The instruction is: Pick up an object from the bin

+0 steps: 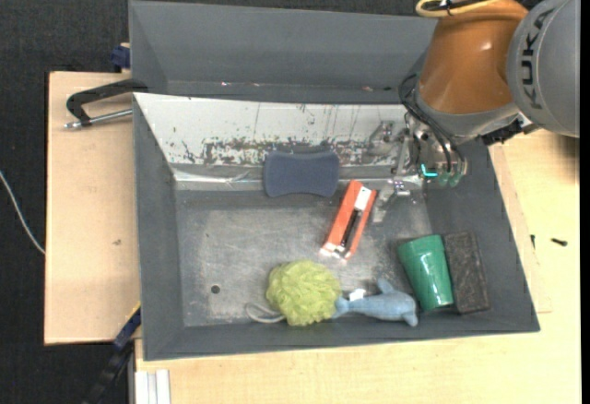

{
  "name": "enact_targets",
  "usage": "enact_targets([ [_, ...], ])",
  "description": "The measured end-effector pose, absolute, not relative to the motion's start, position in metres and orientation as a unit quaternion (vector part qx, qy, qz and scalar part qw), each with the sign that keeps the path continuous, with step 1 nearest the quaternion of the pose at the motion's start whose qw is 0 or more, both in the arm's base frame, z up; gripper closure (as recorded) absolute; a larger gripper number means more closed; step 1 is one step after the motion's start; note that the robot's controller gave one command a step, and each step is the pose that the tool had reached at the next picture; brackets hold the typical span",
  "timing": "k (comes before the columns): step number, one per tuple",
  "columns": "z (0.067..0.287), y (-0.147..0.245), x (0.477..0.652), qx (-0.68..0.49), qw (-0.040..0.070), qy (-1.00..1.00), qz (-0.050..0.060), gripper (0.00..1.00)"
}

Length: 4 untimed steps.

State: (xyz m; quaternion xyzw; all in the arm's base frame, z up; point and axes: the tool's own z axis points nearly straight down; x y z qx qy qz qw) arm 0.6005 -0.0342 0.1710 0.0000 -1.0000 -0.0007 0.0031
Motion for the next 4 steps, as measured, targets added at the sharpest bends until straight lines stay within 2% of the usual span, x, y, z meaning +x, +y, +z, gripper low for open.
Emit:
enact_targets([
  [1, 0.176, -0.034, 0.602, 0.000, -0.001, -1.000, 0.000, 0.00],
  [3, 0.145, -0.027, 0.596, 0.063, -0.004, -0.998, 0.001, 0.00],
  [4, 0.133, -0.036, 0.591, 0.203, 0.000, -0.979, -0.002, 0.00],
])
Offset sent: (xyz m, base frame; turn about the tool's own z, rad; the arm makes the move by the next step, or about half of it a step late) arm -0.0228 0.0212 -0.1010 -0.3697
